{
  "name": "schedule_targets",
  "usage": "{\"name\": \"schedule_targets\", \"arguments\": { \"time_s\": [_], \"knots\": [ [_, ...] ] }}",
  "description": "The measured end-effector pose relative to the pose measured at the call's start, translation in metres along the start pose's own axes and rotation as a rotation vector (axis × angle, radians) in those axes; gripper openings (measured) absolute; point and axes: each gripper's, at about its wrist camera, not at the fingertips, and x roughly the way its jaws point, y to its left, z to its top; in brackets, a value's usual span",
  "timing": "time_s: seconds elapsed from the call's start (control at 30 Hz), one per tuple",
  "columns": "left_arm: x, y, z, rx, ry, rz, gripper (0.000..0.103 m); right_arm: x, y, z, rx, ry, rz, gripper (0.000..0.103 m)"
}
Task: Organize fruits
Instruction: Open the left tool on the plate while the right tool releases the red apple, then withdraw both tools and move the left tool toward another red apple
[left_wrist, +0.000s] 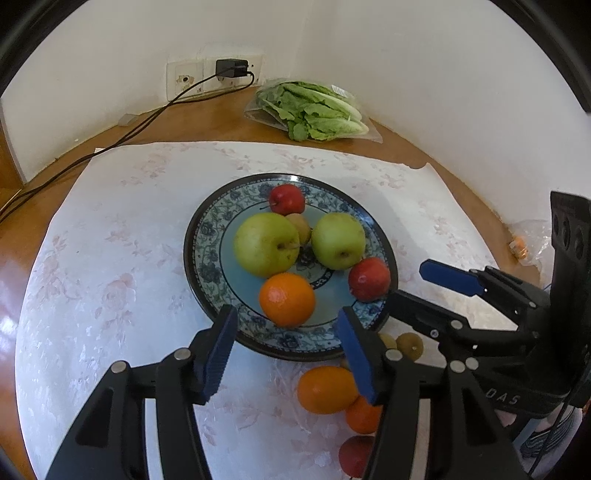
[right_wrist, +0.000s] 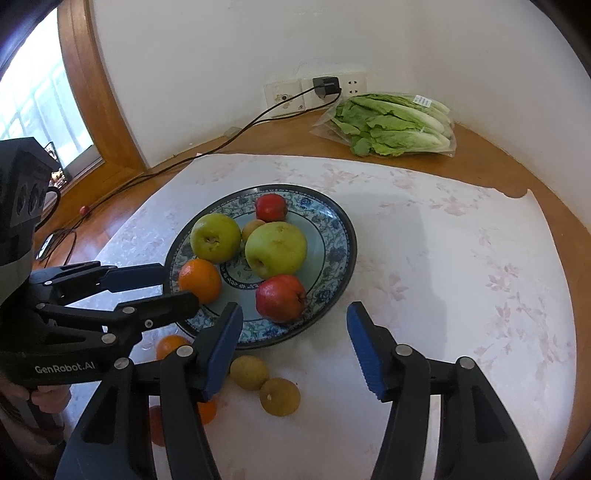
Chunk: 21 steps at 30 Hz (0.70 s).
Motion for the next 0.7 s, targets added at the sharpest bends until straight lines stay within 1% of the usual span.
{"name": "schedule_targets", "arguments": {
  "time_s": [0.33,0.7],
  "knots": [
    [-0.005,-0.004,-0.007,0.008,0.009,-0.002,0.059,-0.009,-0.005,-0.013,0.03,0.008,-0.004,0.06],
    [-0.018,-0.001,-0.016,-0.014,0.002,0.012,0.059,-0.021,-0.007,-0.024,0.054,-0.004,0.005,0.06]
  ]
}}
